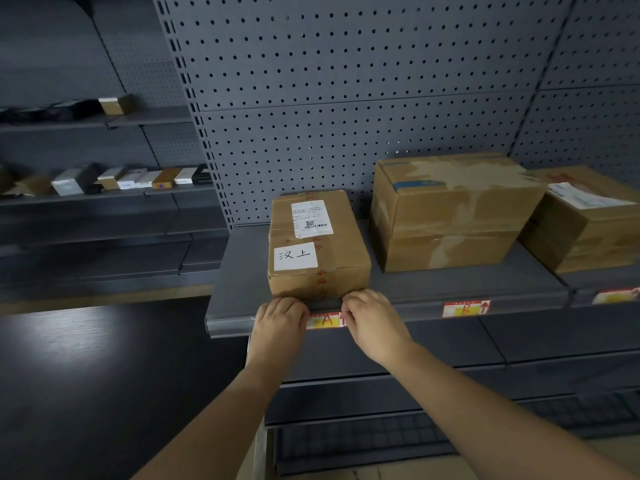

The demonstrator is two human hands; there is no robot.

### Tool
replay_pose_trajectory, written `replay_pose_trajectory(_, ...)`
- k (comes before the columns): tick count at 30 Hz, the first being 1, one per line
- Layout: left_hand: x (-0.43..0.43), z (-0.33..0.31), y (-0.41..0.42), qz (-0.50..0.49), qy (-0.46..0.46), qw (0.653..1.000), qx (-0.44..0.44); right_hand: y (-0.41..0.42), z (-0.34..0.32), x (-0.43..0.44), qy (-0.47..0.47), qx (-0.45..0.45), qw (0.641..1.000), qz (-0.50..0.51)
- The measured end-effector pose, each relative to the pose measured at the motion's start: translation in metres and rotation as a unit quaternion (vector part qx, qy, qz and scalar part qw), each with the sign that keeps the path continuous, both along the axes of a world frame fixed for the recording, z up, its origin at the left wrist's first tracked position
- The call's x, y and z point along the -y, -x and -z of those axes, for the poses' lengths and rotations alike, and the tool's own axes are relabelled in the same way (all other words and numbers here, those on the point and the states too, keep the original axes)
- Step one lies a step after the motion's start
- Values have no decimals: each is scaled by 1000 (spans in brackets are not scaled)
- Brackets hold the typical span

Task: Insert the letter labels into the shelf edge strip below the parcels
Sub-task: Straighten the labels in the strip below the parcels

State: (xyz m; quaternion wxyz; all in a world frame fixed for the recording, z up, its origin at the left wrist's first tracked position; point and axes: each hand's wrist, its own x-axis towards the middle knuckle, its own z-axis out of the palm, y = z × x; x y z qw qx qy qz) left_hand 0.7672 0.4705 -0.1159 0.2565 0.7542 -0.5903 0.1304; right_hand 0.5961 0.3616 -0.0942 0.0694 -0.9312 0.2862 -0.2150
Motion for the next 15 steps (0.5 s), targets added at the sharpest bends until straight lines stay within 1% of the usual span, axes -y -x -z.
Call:
replay_pose_trajectory(9, 0, 1, 3, -6, 9, 1000, -19, 2, 0, 0, -15, 17, 1000, 1)
replay_pose_trajectory(15, 0, -2, 3, -9, -1, 1000, -19, 3, -3, 0, -24, 3, 1000, 0)
